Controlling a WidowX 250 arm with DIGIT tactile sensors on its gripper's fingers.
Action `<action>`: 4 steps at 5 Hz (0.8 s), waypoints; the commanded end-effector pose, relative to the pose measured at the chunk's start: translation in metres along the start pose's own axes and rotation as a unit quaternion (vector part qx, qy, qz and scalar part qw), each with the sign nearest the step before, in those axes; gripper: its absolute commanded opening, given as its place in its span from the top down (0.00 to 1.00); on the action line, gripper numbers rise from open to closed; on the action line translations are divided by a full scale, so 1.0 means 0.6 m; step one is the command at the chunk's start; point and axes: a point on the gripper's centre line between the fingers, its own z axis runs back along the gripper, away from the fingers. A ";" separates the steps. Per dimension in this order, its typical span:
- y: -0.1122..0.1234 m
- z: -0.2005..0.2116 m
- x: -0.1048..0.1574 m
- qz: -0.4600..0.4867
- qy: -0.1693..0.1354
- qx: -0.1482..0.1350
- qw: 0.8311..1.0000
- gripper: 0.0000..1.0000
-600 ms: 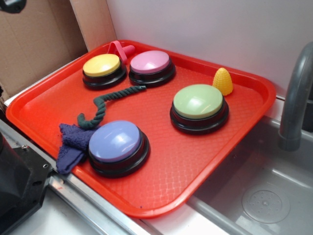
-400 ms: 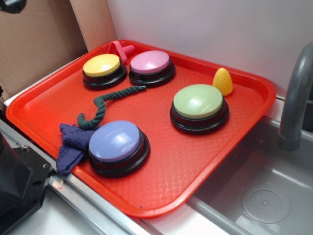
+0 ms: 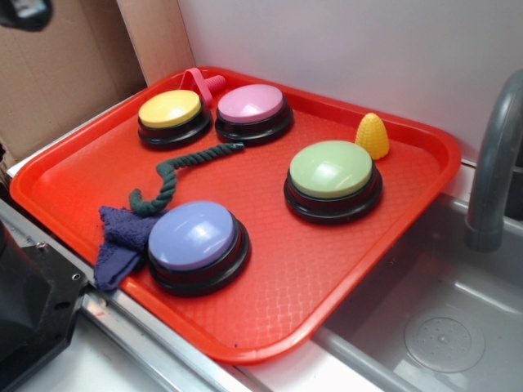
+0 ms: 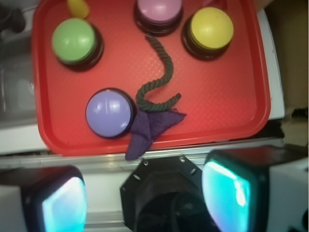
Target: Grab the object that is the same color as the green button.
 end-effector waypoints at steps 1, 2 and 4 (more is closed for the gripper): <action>0.013 -0.052 0.050 0.200 -0.039 -0.012 0.979 0.00; 0.021 -0.109 0.074 0.310 -0.055 -0.005 0.949 0.00; 0.021 -0.212 0.104 0.357 -0.059 0.010 0.932 0.00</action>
